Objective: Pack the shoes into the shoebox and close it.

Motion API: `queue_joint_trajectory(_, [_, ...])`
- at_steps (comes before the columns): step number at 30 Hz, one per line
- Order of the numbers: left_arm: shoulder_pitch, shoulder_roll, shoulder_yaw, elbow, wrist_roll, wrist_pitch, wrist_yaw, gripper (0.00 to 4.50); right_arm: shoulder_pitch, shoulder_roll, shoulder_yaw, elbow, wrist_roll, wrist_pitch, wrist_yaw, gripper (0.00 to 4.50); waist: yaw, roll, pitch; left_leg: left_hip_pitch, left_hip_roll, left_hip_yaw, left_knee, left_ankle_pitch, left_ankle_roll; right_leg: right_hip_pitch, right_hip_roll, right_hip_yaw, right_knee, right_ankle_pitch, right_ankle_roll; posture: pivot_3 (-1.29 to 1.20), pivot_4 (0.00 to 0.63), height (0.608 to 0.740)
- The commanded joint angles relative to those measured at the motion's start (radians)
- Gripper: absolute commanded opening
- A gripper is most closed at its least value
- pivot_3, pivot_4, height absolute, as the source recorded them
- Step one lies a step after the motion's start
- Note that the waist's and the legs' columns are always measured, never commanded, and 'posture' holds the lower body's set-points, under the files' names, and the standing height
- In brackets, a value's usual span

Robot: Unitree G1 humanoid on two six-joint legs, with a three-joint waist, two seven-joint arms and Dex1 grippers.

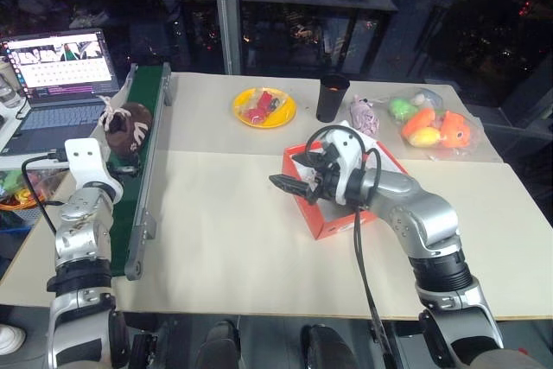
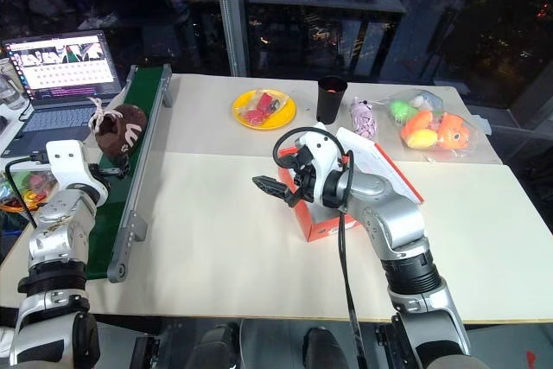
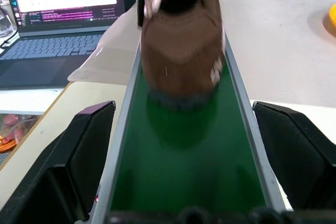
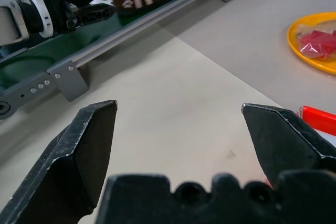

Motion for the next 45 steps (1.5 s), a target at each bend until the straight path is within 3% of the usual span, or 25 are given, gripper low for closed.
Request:
queue_joint_trajectory(1, [-0.020,0.016,0.001,-0.013,-0.004,-0.024,-0.004,4.50,-0.004,-0.018,-0.007,-0.044,-0.004,0.002,-0.001,4.46,0.000,0.000,0.000,0.000,0.000,0.000,0.000,0.000,0.000,0.000,0.000,0.000,0.000,0.000,0.000,0.00,0.150,0.736])
queue_joint_trajectory(4, [-0.017,0.011,-0.006,0.002,-0.010,0.001,-0.019,4.50,-0.005,-0.023,-0.005,-0.046,-0.006,0.007,-0.002,4.46,0.000,0.000,0.000,0.000,0.000,0.000,0.000,0.000,0.000,0.000,0.000,0.000,0.000,0.000,0.000,0.00,0.150,0.736])
queue_joint_trajectory(7, [-0.004,-0.007,-0.006,-0.006,-0.033,0.040,-0.036,3.79,-0.012,-0.028,-0.007,-0.050,-0.009,0.016,-0.002,4.50,0.000,0.000,0.000,0.000,0.000,0.000,0.000,0.000,0.000,0.000,0.000,0.000,0.000,0.000,0.000,0.00,0.150,0.736])
queue_joint_trajectory(12, [0.007,-0.019,-0.008,-0.025,-0.039,0.066,-0.034,2.06,-0.018,-0.037,-0.012,-0.055,-0.010,0.029,-0.003,4.50,0.013,0.000,0.000,0.000,0.000,0.000,0.000,0.000,0.000,0.000,0.000,0.000,0.001,0.000,0.000,0.00,0.150,0.736])
queue_joint_trajectory(15, [-0.012,-0.029,-0.008,-0.029,-0.049,0.063,-0.036,1.44,-0.022,-0.040,-0.013,-0.058,-0.010,0.036,-0.003,4.50,0.017,0.000,0.000,0.000,0.000,0.000,0.000,0.000,-0.001,0.000,0.000,0.000,0.001,0.000,0.000,0.00,0.150,0.736])
queue_joint_trajectory(17, [-0.036,-0.038,-0.021,-0.061,-0.054,0.043,-0.043,1.25,-0.025,-0.039,-0.020,-0.059,-0.005,0.041,-0.006,4.50,0.019,0.000,0.000,0.000,0.000,0.000,0.000,0.000,-0.001,0.000,0.000,0.000,0.001,0.000,0.000,0.00,0.150,0.736])
queue_joint_trajectory(22, [-0.120,-0.074,-0.061,-0.180,-0.091,0.025,-0.081,1.19,-0.047,0.004,-0.089,-0.058,0.054,0.065,-0.029,4.50,0.029,-0.001,0.000,-0.002,0.000,0.000,0.001,0.000,-0.001,0.000,0.000,-0.001,0.000,0.000,0.001,0.00,0.150,0.736])
queue_joint_trajectory(28, [-0.229,-0.158,-0.169,-0.377,-0.195,0.108,-0.186,1.19,-0.195,0.200,-0.407,0.009,0.363,0.160,-0.219,4.50,0.024,-0.002,0.001,-0.006,0.000,-0.001,0.001,0.004,0.004,-0.002,0.000,-0.001,-0.001,0.001,0.002,0.00,0.150,0.736])
queue_joint_trajectory(31, [-0.248,-0.198,-0.213,-0.447,-0.243,0.173,-0.212,1.19,-0.249,0.239,-0.504,0.056,0.460,0.188,-0.317,4.50,0.020,-0.002,0.001,-0.005,0.000,-0.001,0.001,0.004,0.005,-0.001,0.000,-0.001,-0.001,0.001,0.002,0.00,0.150,0.736])
queue_joint_trajectory(36, [-0.241,-0.272,-0.356,-0.597,-0.329,0.287,-0.310,1.19,-0.276,0.208,-0.544,0.122,0.488,0.195,-0.401,4.50,0.015,-0.002,0.001,-0.005,0.000,-0.001,0.001,0.005,0.005,-0.001,0.000,0.000,-0.001,0.000,0.002,0.00,0.150,0.736])
queue_joint_trajectory(40, [-0.245,-0.296,-0.372,-0.619,-0.348,0.315,-0.312,1.19,-0.243,0.145,-0.482,0.124,0.428,0.206,-0.403,4.50,0.005,-0.001,0.001,-0.005,0.000,-0.001,0.001,0.005,0.005,-0.001,0.000,0.000,-0.001,0.000,0.002,0.00,0.150,0.736])
queue_joint_trajectory(45, [-0.254,-0.312,-0.381,-0.615,-0.356,0.334,-0.326,1.19,-0.221,0.141,-0.498,0.135,0.438,0.189,-0.444,4.50,-0.012,-0.001,0.002,-0.003,0.000,-0.002,0.001,0.006,0.008,-0.001,0.002,0.002,0.001,0.000,0.002,0.00,0.150,0.736])
